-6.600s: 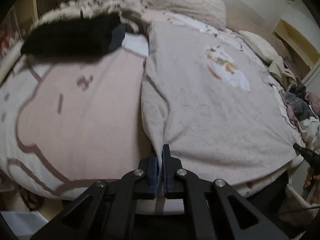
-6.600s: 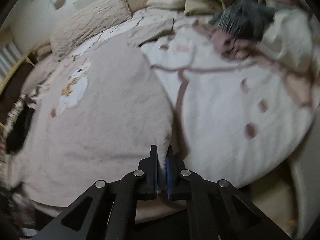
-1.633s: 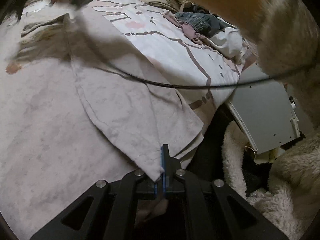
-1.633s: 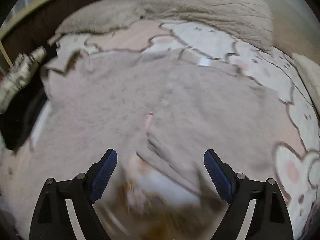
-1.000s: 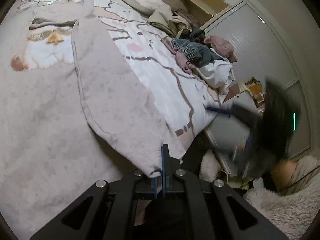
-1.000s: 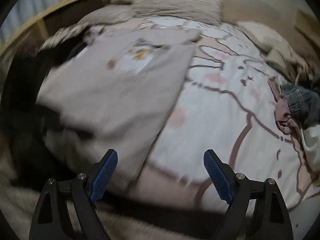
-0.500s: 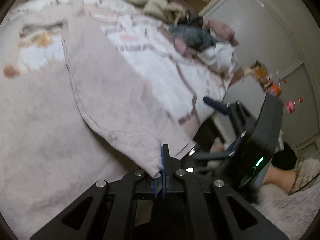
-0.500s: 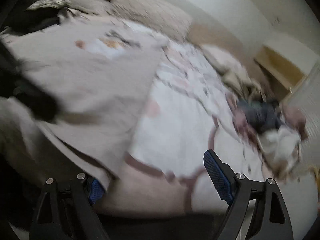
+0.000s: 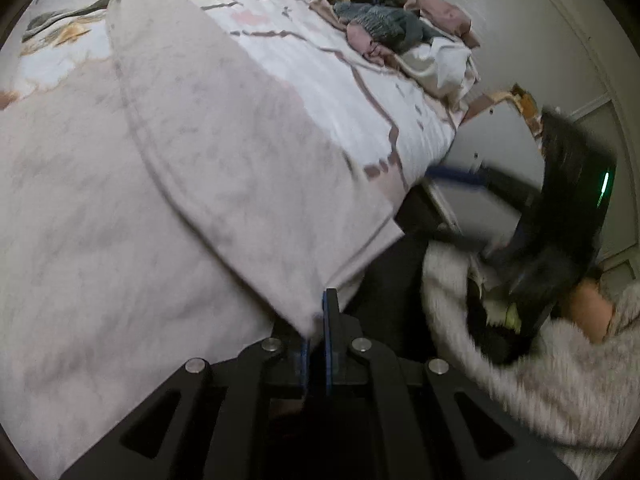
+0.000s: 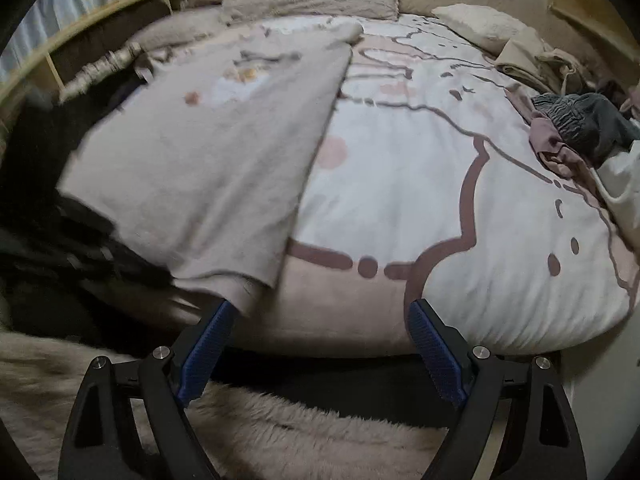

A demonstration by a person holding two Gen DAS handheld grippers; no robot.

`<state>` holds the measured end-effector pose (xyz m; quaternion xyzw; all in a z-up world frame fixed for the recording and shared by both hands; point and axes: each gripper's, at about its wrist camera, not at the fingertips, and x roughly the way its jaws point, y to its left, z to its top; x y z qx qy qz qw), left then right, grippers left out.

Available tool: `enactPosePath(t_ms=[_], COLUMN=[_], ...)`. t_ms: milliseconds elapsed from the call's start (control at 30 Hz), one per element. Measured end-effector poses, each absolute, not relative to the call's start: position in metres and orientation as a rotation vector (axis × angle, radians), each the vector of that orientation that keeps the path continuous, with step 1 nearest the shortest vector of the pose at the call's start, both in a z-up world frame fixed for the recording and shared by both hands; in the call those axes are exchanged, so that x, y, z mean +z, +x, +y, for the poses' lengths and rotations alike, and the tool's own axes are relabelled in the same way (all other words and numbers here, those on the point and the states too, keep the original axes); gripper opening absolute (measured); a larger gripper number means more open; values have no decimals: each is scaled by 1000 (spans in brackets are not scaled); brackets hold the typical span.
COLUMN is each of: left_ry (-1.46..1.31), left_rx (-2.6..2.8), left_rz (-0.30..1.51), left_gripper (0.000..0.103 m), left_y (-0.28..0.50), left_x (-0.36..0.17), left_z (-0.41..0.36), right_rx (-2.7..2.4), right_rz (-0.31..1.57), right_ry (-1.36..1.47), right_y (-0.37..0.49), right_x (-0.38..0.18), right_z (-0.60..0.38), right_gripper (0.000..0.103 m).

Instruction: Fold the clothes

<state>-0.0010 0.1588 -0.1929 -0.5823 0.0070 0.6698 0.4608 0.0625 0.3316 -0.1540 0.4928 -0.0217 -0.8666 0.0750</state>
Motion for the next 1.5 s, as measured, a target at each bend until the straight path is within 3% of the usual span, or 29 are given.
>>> enactPosePath(t_ms=[33,100,167,267,300,400,533,667,967,1133,1233,1267,1500], left_ry=[-1435,-1431,-1401,-1320,-1312,-1275,-1246,-1297,-1465,-1498,-1451,-1443,-1261], left_rx=[1660,1702,1788,1953,1995,2078,2195,2298,2366,2365,2340,2329,2445], left_rz=[30,44,59,43,18,-75,-61,-38,-107,-127,-133,-148,-242], left_gripper=[3,13,48,55,55,55,65,65,65,61,14,8,6], left_y=[-1,-7,-23,-63,-80,-130,-205,-296,-451,-479,-477,-476,-457], left_x=[-189,-178,-159,-124,-115,-90,-80,-103,-177,-200,-196,-194,-151], left_z=[151,134,117,93,86,71,71,72,78,90,98,99,77], right_rx=[-2610,-2627,-2624,-2557,-2533,-2427,-2212,-2186,-2095,-2082,-2069,-2064,-2060], right_rz=[-116,-230,-309,-358,-364,-356,-286,-179,-483,-490,-499,-507,-501], right_ry=[1447,1369,1316,1311,1330,1366,1468,1441,1457,1470,1472,1471,1466], right_y=[58,42,17,-26,-40,-59,-54,-42,-52,-54,-55,-56,-54], right_x=[-145,-128,-119,-124,-132,-155,-190,-202,-219,-221,-224,-225,-225], right_z=[336,342,342,330,324,305,280,272,295,291,292,293,297], right_gripper=[88,88,87,30,24,23,23,23,23,23,23,23,23])
